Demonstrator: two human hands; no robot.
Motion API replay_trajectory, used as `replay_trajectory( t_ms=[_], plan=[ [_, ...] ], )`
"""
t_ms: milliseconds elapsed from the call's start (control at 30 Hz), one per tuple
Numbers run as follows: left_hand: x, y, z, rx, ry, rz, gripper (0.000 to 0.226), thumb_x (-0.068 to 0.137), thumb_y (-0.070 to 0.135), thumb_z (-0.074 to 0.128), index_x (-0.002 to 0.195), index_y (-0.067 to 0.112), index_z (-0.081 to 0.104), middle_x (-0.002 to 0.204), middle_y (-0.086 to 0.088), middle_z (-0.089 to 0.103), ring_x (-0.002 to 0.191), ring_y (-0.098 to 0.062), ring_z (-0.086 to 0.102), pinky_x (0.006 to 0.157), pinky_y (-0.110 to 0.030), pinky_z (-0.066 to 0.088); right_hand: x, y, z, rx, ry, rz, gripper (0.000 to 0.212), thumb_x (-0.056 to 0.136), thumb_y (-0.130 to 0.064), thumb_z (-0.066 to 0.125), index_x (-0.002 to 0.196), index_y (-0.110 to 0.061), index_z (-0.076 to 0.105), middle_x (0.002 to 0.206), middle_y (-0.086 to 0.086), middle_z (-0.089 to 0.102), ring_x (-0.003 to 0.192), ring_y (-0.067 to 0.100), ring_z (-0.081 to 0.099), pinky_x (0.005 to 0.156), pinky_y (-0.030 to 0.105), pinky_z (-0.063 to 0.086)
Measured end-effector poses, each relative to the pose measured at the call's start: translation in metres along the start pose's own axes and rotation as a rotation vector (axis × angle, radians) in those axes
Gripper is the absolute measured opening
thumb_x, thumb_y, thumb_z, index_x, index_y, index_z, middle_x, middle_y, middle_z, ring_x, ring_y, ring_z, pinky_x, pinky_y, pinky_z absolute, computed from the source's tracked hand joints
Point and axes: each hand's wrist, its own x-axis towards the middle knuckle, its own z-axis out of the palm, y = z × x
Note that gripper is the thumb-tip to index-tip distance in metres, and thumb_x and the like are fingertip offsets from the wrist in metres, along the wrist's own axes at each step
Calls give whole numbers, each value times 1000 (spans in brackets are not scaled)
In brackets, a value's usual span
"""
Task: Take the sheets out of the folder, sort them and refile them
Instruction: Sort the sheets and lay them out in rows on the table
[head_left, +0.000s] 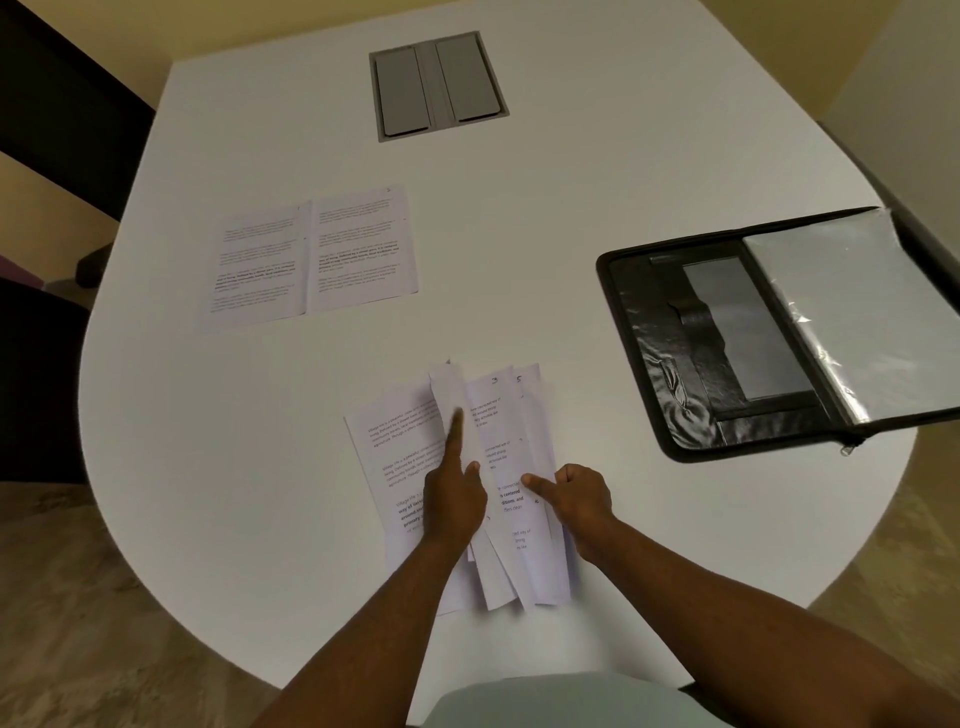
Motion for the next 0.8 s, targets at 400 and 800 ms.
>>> replay_trajectory(
  t_ms=[400, 800],
  plan=[
    [6, -15, 6, -6, -32, -70, 29, 98, 6, 47, 120, 10, 65, 125, -7, 64, 117, -21, 58, 88, -13, 38, -5, 4, -2, -184, 36, -227, 40, 88, -27, 70, 113, -19, 40, 94, -3, 57, 84, 18, 60, 73, 26, 47],
    [2, -4, 6, 145, -67, 15, 86, 97, 13, 49, 144, 42, -17, 101, 5, 52, 64, -13, 59, 50, -16, 49, -4, -2, 11, -525, 161, -396, 27, 89, -42, 65, 92, -16, 68, 135, 3, 52, 118, 22, 52, 98, 34, 46]
  ],
)
